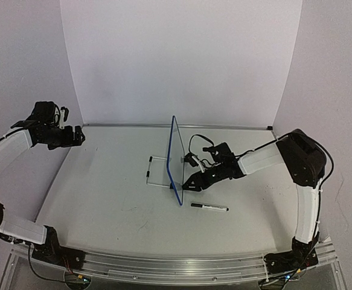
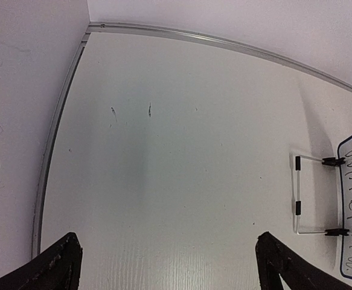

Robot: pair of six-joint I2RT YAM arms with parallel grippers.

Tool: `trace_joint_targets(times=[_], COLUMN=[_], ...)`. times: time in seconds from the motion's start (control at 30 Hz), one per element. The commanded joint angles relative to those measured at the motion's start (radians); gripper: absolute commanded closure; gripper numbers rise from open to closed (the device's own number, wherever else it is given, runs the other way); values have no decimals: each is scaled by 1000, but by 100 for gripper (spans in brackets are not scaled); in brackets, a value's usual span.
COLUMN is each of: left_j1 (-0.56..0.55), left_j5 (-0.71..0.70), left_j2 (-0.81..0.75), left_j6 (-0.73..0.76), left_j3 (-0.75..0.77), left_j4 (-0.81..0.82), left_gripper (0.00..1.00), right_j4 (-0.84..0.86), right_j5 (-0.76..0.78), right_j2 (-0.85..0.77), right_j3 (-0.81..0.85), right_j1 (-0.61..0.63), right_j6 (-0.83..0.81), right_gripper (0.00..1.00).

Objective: Write a sentence on the whiteboard
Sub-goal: Move the whiteboard to the center of the board.

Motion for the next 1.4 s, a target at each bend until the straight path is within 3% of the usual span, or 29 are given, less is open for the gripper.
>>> trace_joint_targets(times=[0.0, 0.4, 0.67, 0.87, 1.13, 1.37], left_j1=[3, 2, 3, 3, 3, 3], left_j5=[16, 19, 16, 18, 16, 20], left_j2=[13, 26, 32, 36, 41, 40], left_j6=[15, 15, 16, 16, 16, 14], left_j3=[19, 22, 23, 23, 27, 26], left_j4=[25, 23, 19, 20, 16, 14], left_gripper=[1, 1, 0, 1, 1, 1], right_j4=[-4, 51, 227, 299, 342, 304], right_j5=[-12, 150, 407, 550, 745, 1064], right_j2=[25, 12, 12, 30, 36, 48], right_j3=[41, 4, -61, -78, -94, -62], right_j1=[31, 182, 271, 305, 369, 462], right_j6=[-16, -5, 56, 49, 82, 242], right_gripper=[58, 62, 63, 74, 99, 100])
